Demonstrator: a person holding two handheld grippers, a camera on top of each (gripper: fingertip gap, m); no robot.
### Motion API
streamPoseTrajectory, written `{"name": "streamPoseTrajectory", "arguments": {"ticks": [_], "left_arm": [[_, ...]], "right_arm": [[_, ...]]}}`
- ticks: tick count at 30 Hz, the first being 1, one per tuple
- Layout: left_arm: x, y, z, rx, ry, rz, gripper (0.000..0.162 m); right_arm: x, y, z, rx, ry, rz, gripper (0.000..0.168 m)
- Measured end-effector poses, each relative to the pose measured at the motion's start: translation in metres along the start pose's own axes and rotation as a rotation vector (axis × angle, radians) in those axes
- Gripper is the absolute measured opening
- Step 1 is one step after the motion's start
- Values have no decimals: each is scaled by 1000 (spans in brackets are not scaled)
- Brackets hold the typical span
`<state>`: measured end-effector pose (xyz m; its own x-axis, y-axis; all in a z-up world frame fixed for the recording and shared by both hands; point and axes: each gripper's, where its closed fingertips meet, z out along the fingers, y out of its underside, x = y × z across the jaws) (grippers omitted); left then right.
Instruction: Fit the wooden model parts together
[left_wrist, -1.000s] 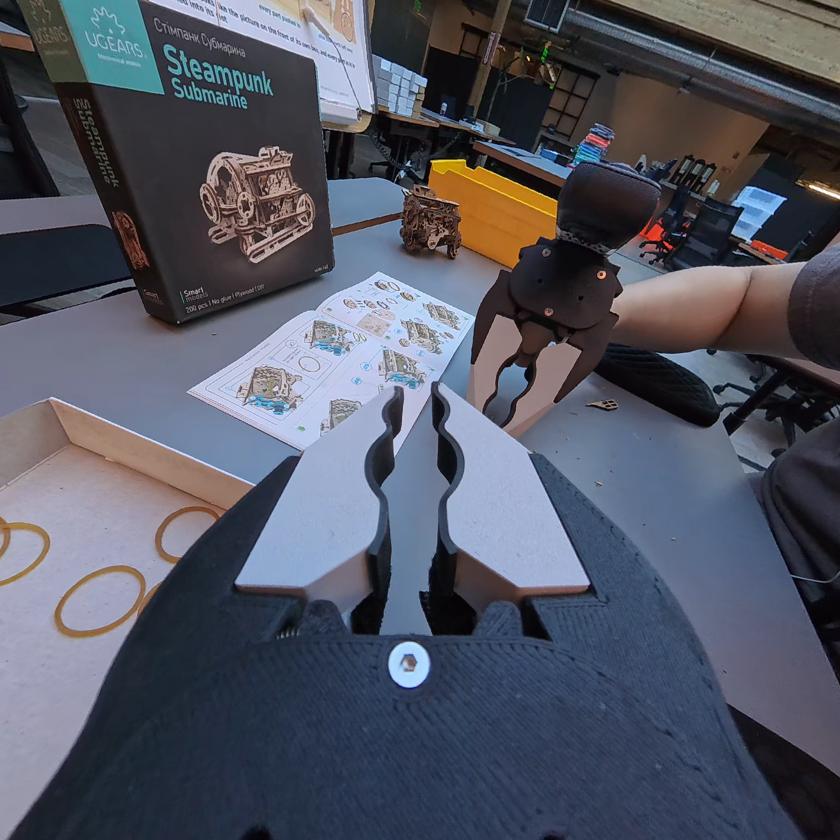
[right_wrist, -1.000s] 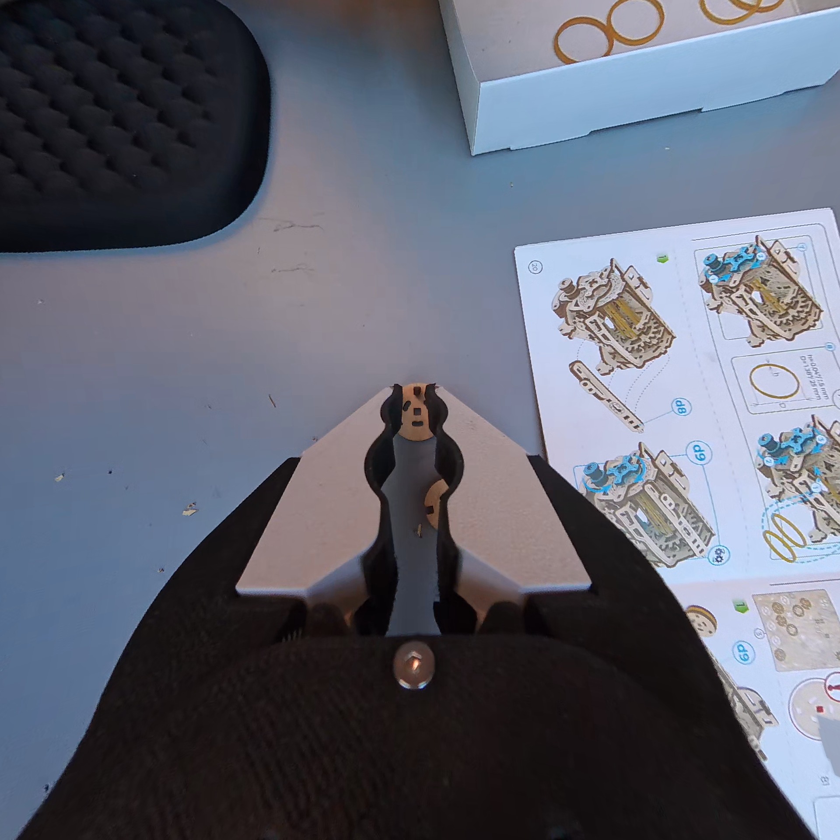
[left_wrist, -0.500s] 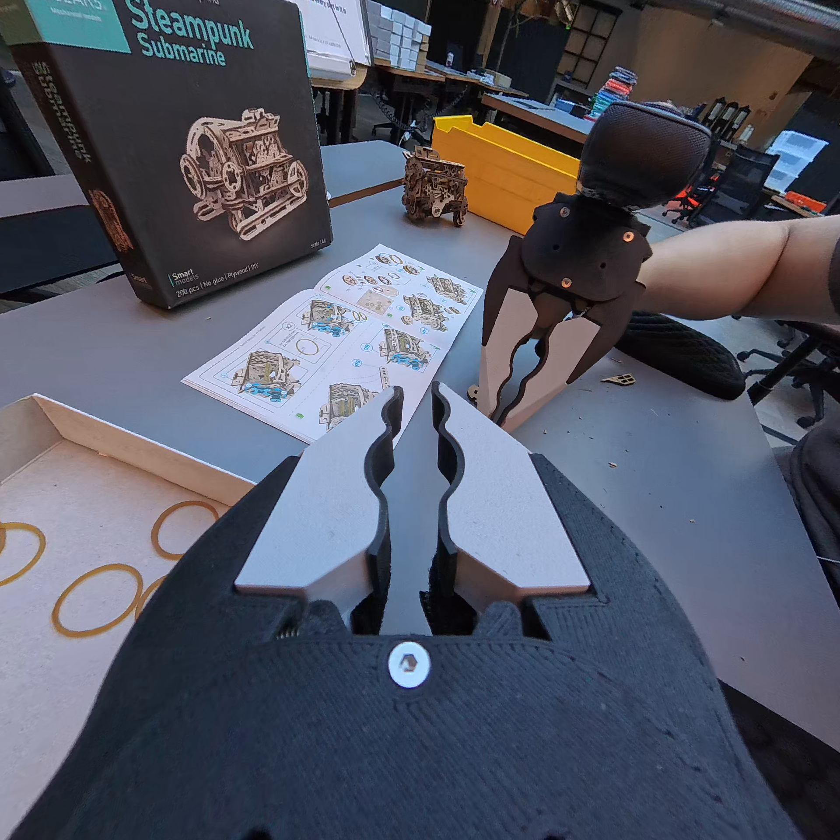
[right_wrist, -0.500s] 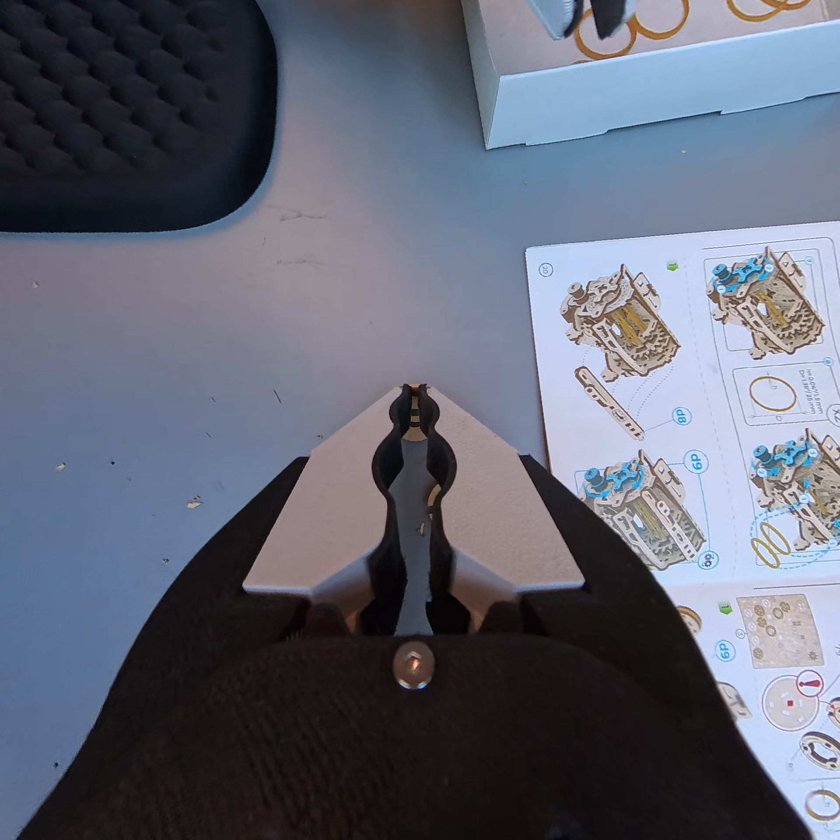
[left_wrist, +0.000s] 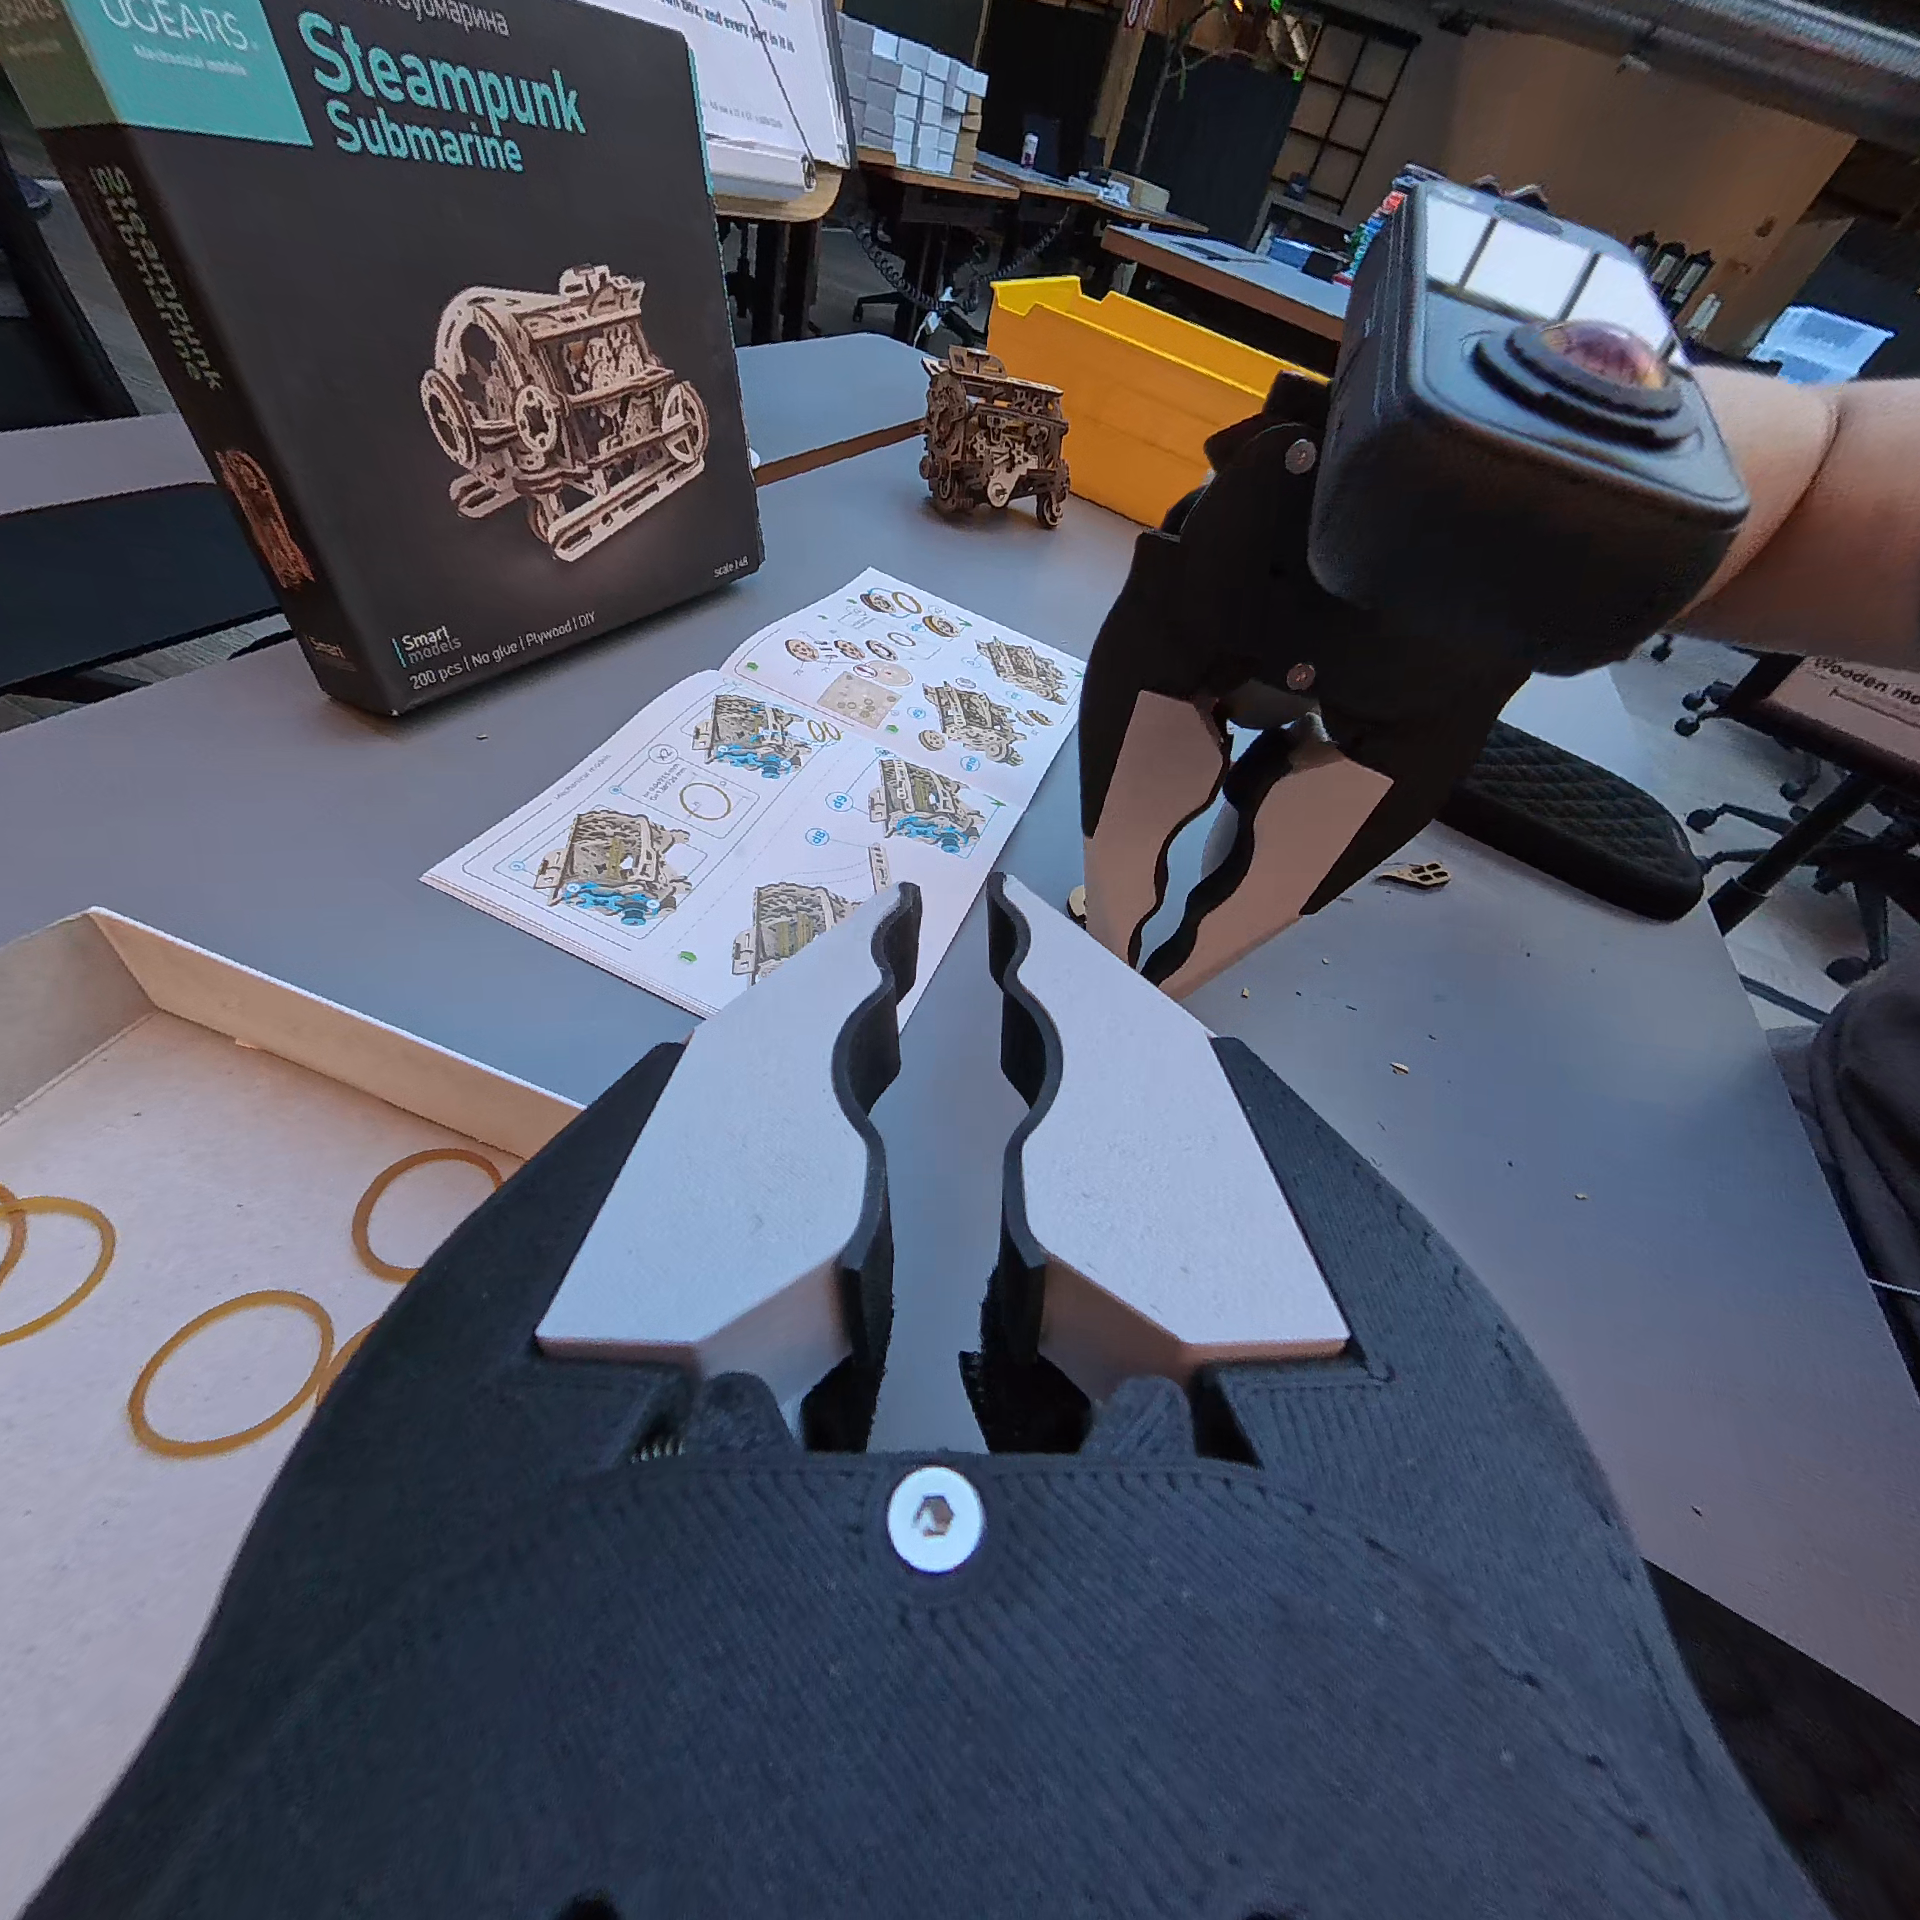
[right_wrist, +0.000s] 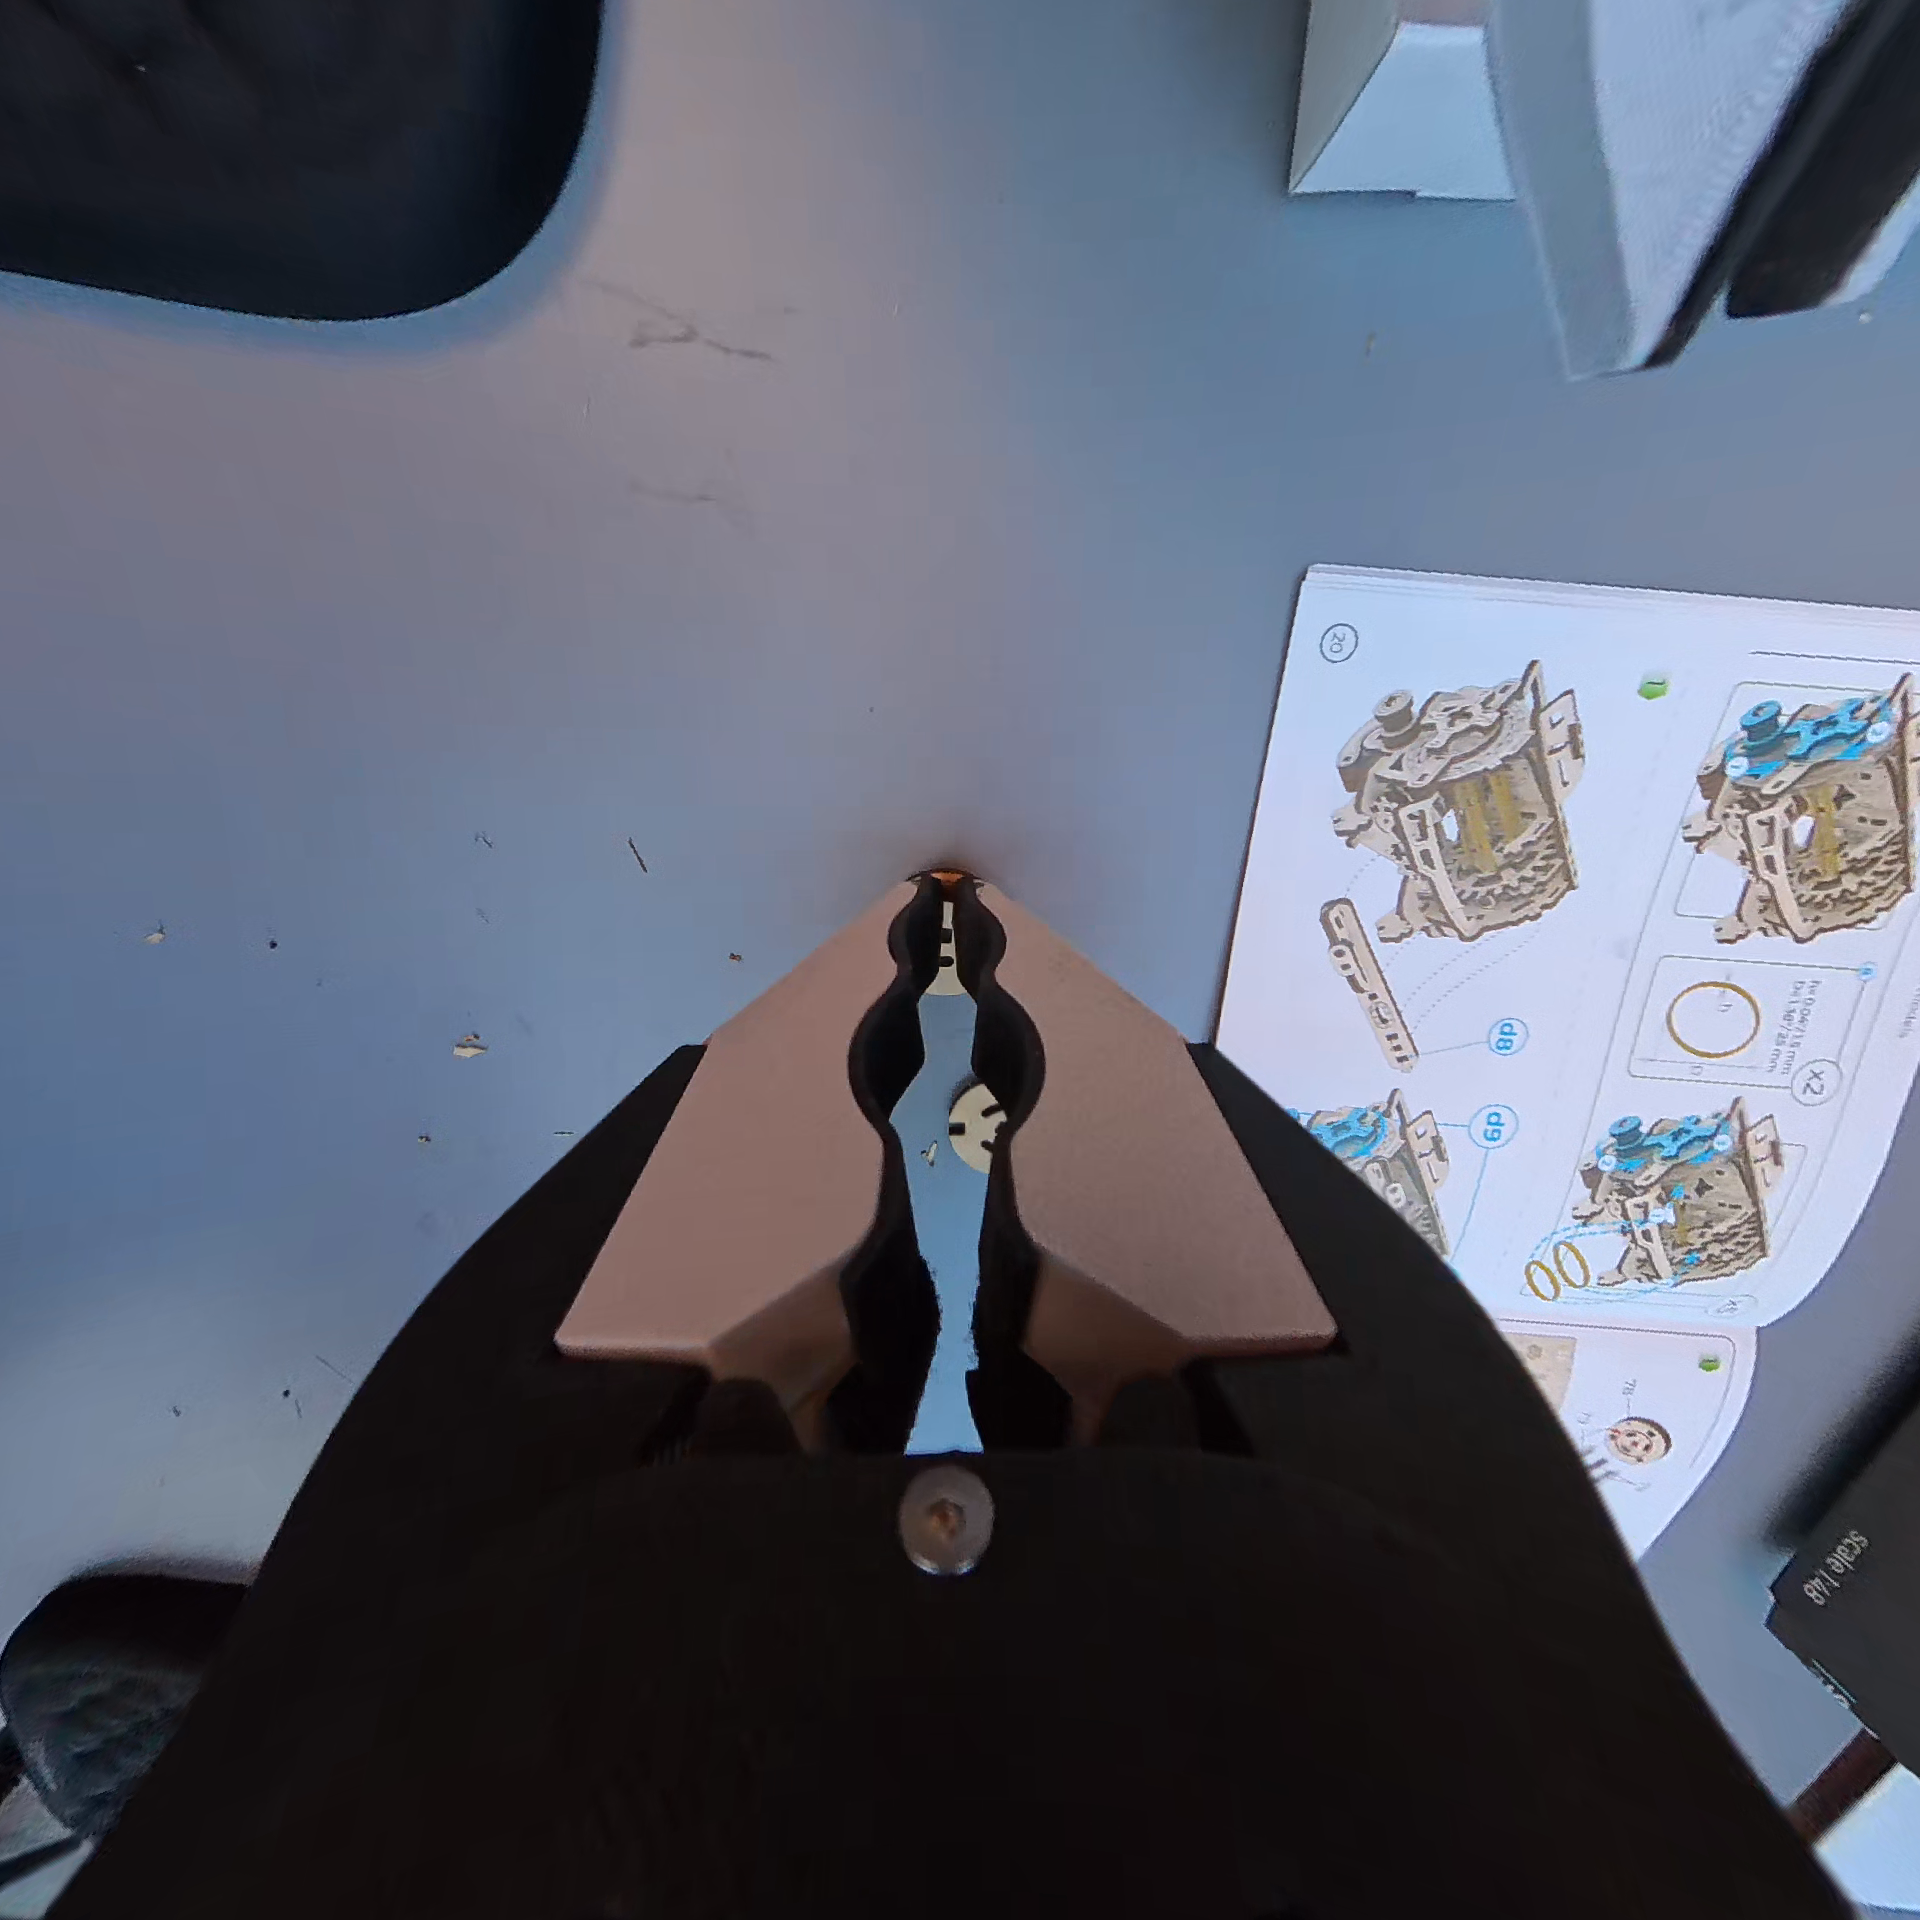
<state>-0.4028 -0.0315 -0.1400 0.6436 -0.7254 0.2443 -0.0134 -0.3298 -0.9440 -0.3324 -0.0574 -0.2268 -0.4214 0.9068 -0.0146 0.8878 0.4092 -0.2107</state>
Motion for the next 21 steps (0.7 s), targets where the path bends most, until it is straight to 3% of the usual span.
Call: {"name": "streamPoseTrajectory", "arguments": {"ticks": [9, 21], "left_arm": [[0, -3, -2, 14, 0, -1, 11], [1, -3, -1, 16, 4, -2, 11]], "right_arm": [[0, 0, 0, -34, -7, -18, 1], [2, -2, 0, 142, 14, -51, 1]]}}
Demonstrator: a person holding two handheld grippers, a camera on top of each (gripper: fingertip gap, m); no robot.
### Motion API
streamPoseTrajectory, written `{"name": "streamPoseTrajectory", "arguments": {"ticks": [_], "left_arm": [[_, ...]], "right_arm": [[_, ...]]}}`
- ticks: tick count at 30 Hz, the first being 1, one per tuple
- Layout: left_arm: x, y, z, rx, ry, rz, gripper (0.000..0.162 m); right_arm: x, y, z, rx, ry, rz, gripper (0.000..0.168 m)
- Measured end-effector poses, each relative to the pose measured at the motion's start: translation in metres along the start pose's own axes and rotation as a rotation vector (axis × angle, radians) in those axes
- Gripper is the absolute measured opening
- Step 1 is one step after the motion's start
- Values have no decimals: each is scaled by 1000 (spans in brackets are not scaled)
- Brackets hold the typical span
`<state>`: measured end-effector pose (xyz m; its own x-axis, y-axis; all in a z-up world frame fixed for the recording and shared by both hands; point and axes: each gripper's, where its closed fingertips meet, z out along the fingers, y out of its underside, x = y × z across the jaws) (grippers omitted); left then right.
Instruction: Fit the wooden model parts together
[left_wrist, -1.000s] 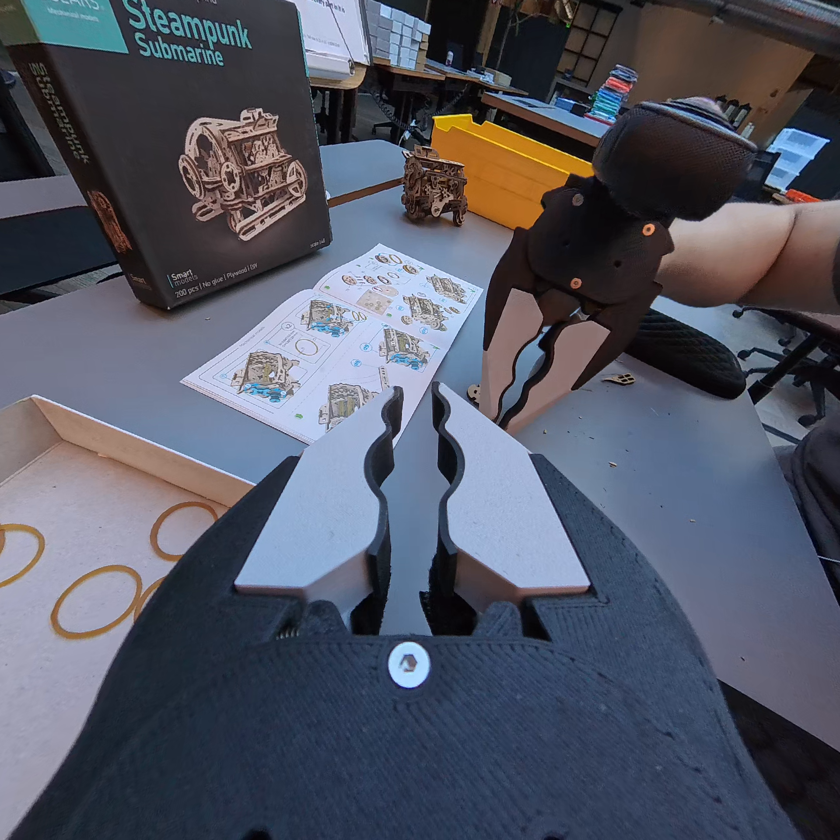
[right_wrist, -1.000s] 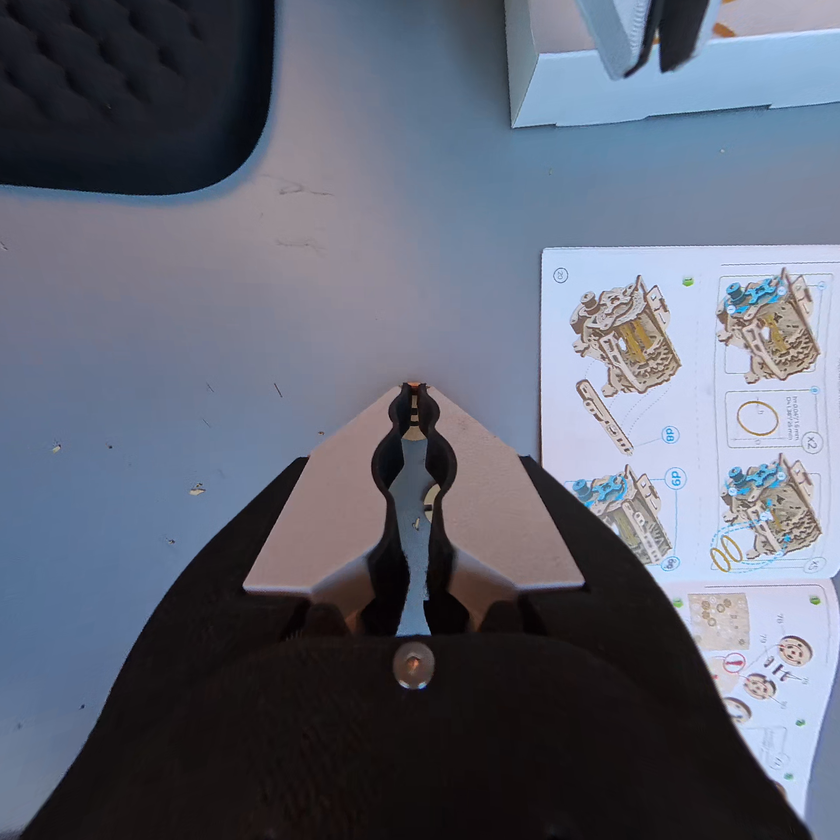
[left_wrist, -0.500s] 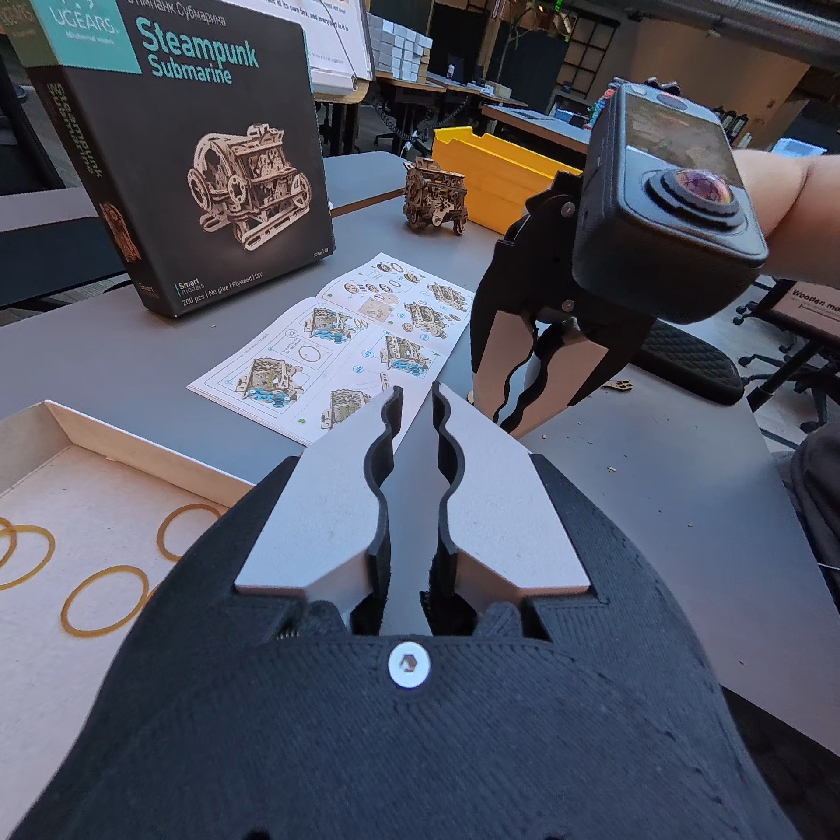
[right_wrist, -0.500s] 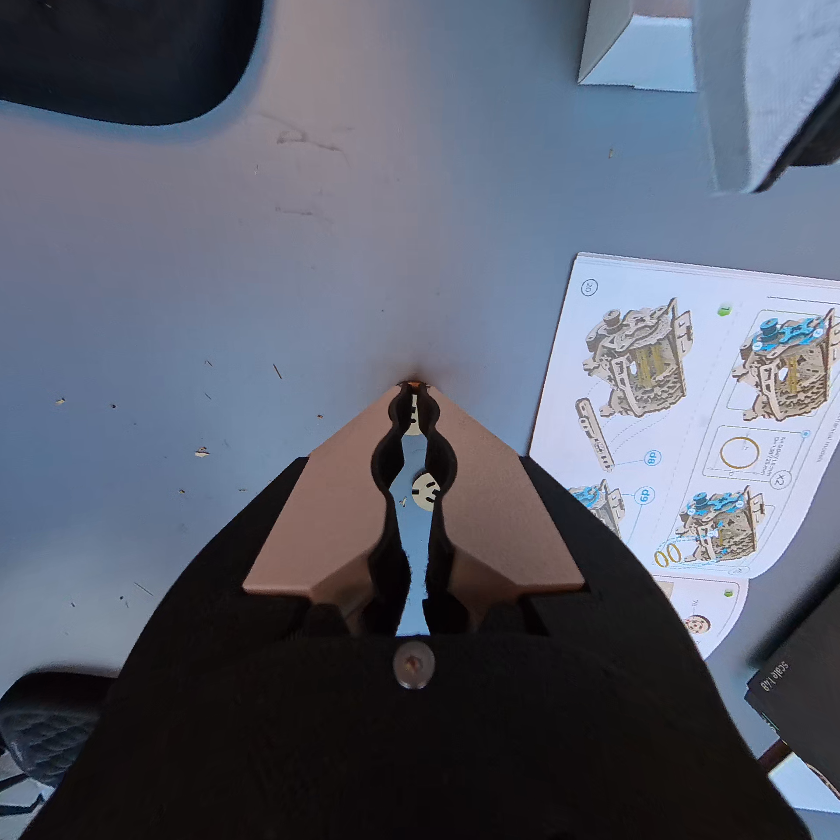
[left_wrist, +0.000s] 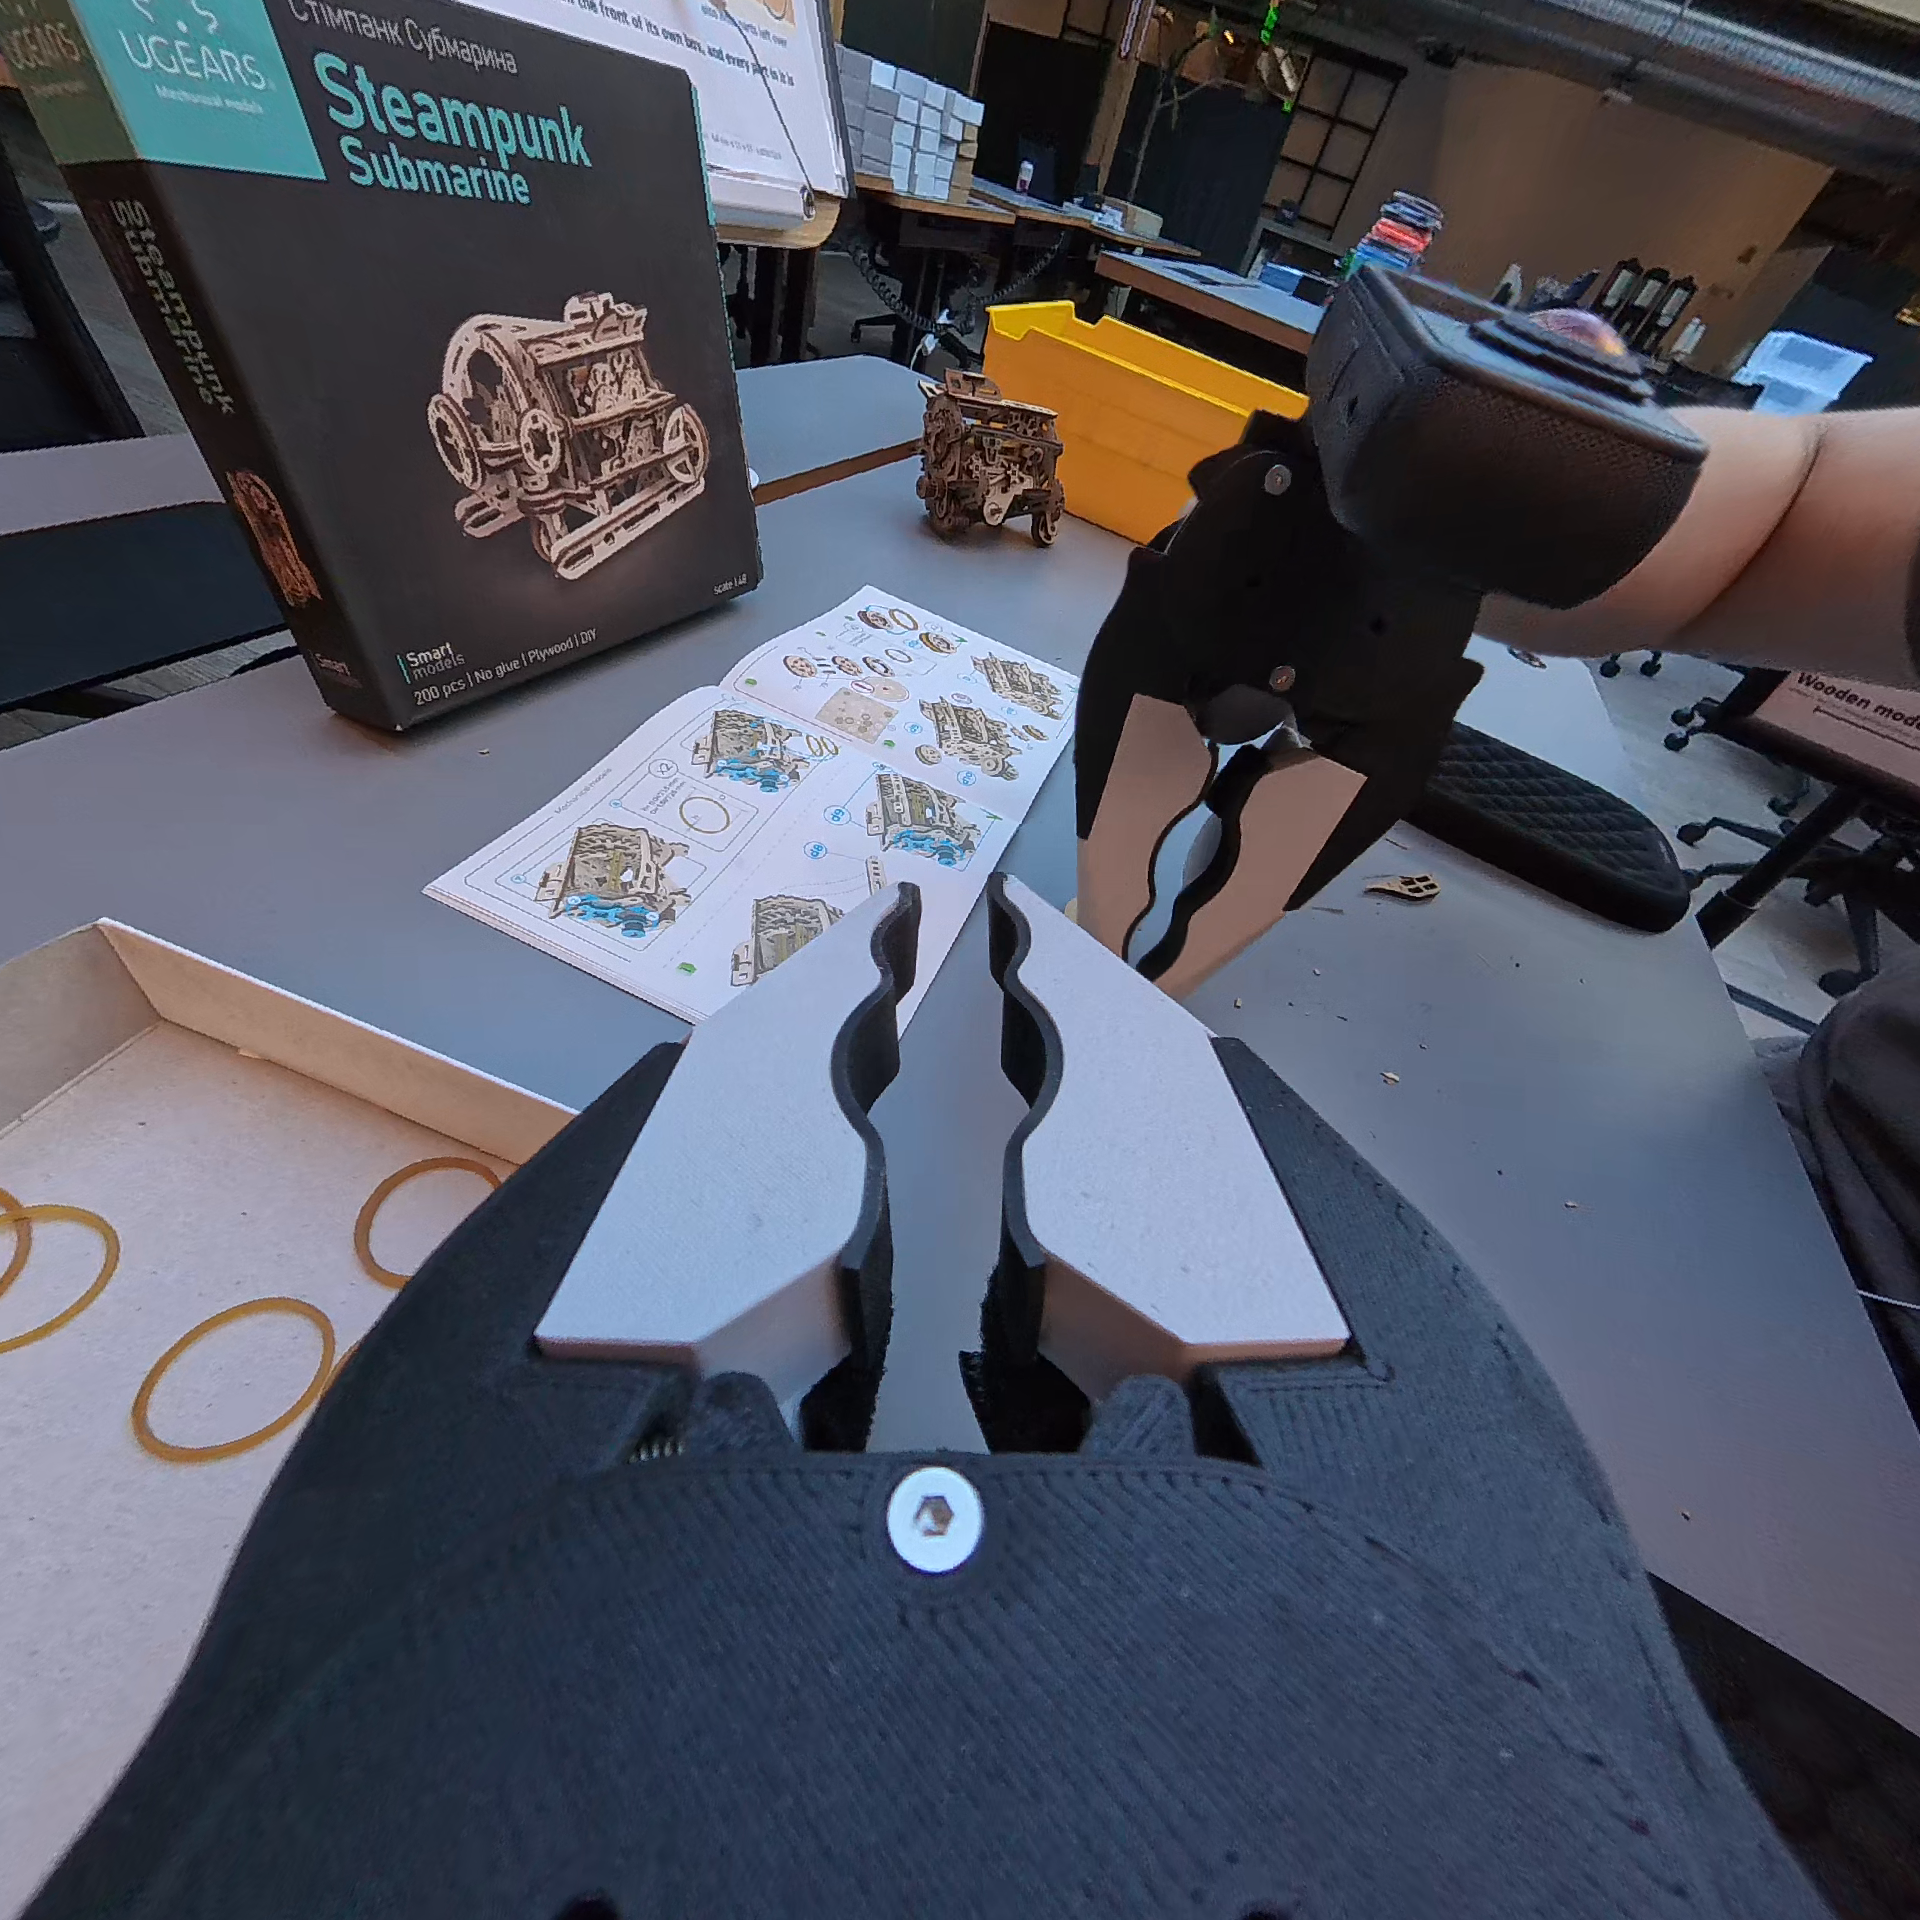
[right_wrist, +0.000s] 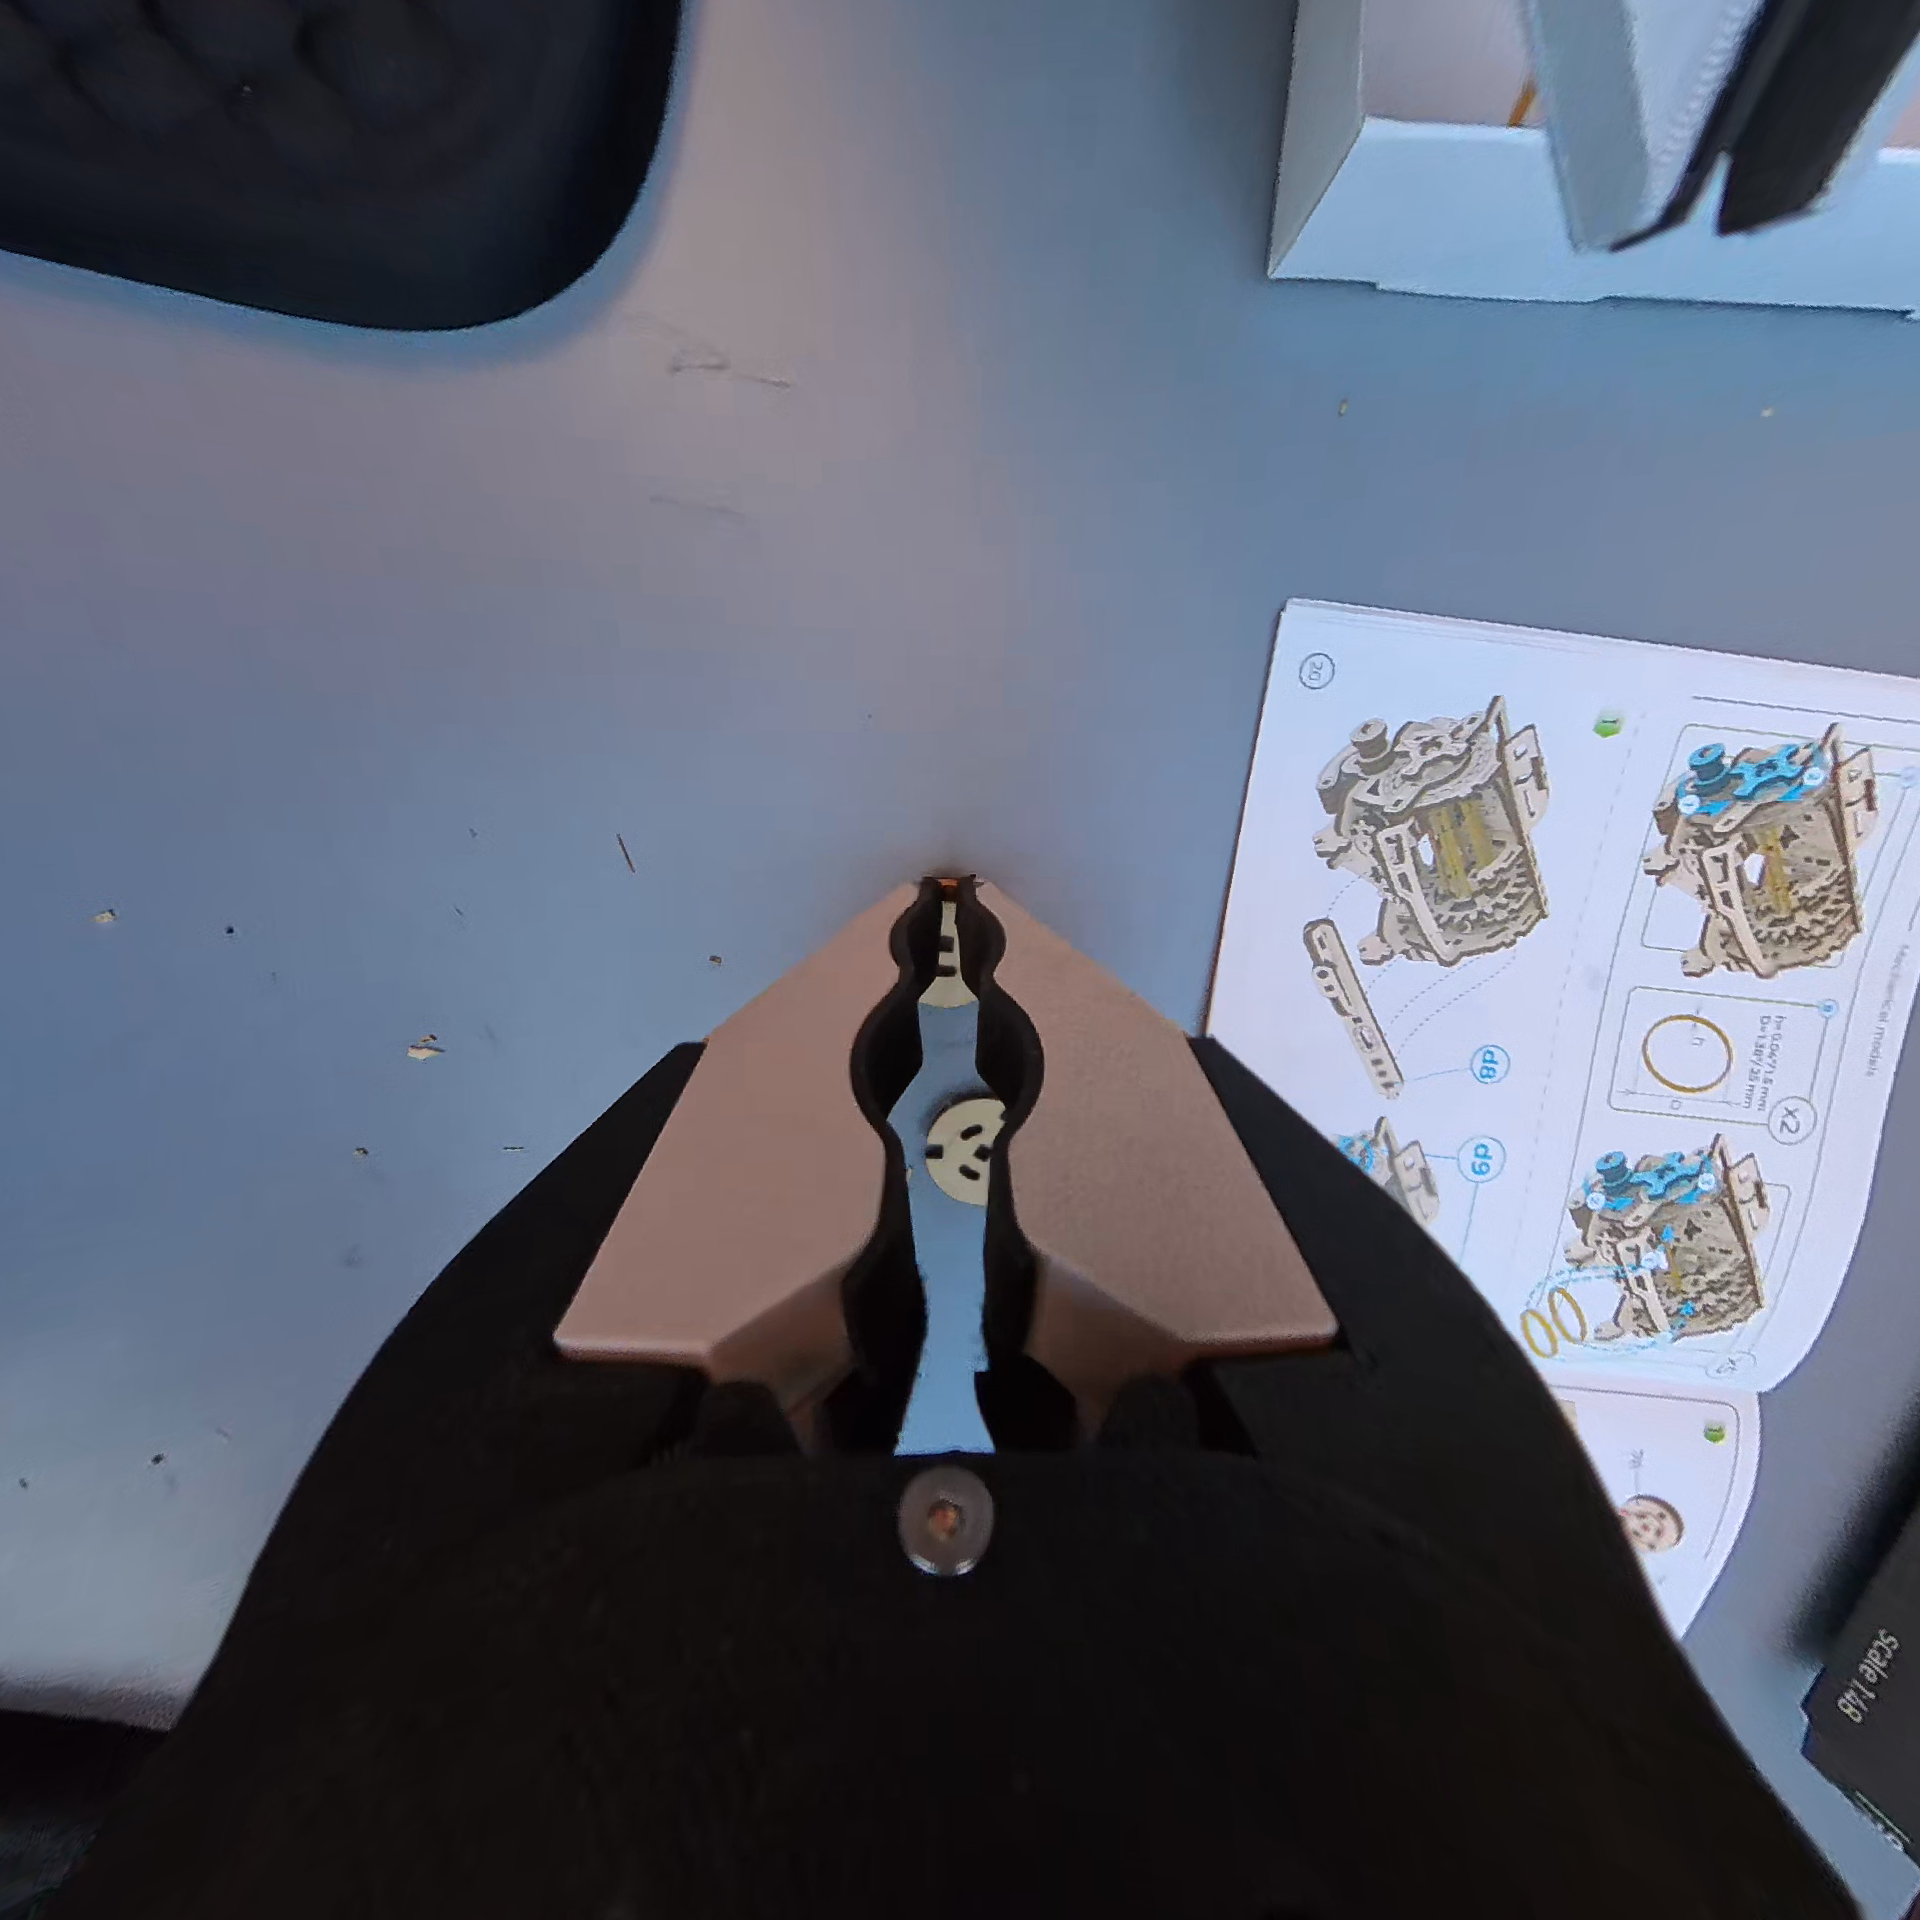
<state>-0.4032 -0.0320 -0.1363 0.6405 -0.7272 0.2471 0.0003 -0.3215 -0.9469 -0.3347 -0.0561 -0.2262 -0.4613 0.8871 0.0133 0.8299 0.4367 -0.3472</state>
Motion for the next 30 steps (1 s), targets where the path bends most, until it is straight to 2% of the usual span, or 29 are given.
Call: {"name": "streamPoseTrajectory", "arguments": {"ticks": [4, 6, 10, 15, 20, 30], "left_arm": [[0, 1, 0, -3, 0, 0, 12], [0, 0, 0, -1, 0, -2, 12], [-1, -1, -1, 3, -4, -1, 12], [-3, -1, -3, 7, -9, -5, 12], [-2, 0, -2, -1, -9, -3, 12], [-3, 0, -2, -1, -9, -4, 12]], "right_arm": [[5, -5, -9, 43, 0, 54, 4], [6, -7, -16, 49, -17, 76, 11], [3, -5, -17, -28, -42, 21, 16], [5, -5, -9, -171, -16, -72, 14], [3, 1, -4, -289, -67, -56, 7], [5, 3, -1, -283, -64, -36, 6]]}}
